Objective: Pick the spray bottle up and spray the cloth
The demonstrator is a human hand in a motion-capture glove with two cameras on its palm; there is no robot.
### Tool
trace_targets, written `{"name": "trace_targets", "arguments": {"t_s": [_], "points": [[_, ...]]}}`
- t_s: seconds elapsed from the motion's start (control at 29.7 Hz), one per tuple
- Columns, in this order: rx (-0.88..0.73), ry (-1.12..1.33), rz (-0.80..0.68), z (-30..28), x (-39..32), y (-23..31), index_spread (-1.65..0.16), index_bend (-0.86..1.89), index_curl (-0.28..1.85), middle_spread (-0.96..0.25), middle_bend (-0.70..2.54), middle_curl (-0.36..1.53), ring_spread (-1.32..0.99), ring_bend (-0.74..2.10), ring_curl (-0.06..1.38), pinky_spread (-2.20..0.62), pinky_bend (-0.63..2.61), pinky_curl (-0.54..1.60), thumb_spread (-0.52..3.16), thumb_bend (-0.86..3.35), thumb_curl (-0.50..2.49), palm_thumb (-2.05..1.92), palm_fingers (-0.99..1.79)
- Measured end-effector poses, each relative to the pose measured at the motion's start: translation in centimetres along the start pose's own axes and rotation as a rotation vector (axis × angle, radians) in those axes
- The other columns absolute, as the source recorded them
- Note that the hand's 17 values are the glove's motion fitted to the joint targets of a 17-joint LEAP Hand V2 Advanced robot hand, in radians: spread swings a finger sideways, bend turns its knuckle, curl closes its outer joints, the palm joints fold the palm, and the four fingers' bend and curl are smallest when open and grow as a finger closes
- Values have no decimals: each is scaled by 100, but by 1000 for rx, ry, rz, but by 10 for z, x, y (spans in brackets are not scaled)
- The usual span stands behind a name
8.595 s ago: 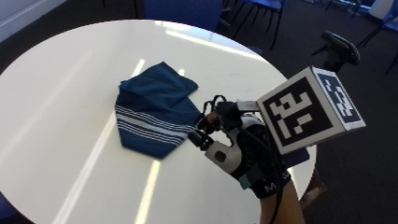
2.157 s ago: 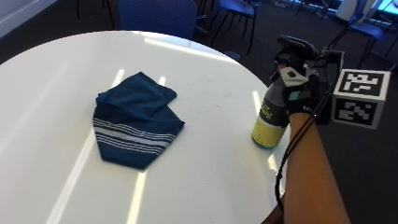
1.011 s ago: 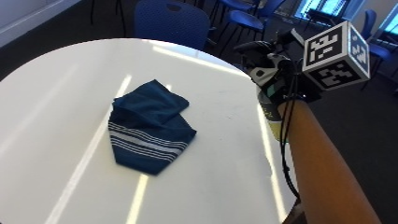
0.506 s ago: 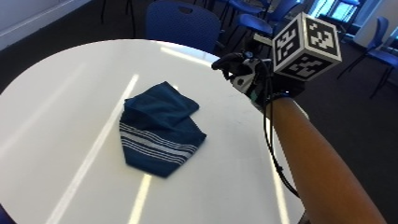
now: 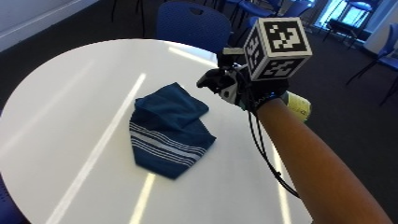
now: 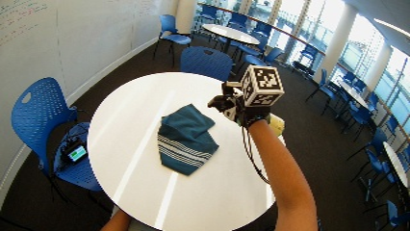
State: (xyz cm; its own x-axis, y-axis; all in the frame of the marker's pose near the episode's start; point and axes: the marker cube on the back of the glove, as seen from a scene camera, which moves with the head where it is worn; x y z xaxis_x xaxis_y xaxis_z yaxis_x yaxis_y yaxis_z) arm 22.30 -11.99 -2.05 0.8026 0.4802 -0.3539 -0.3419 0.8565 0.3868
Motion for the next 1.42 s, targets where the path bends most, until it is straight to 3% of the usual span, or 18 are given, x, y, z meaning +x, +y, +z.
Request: {"name": "trace_targets", "arguments": {"t_s": [0.64, 0.88, 1.42], "points": [[73, 460, -494, -5, -93, 54, -22, 39, 55, -13, 51, 48, -15, 52, 42, -18, 34, 38, 40, -3, 81, 85, 136], [186, 568, -659, -2, -126, 66, -22, 39, 56, -13, 51, 47, -15, 52, 42, -19, 35, 38, 39, -3, 82, 85, 136], [282, 662, -757, 6, -142, 77, -22, 40, 56, -13, 51, 47, -15, 51, 42, -21, 35, 38, 35, -3, 82, 85, 136]]}}
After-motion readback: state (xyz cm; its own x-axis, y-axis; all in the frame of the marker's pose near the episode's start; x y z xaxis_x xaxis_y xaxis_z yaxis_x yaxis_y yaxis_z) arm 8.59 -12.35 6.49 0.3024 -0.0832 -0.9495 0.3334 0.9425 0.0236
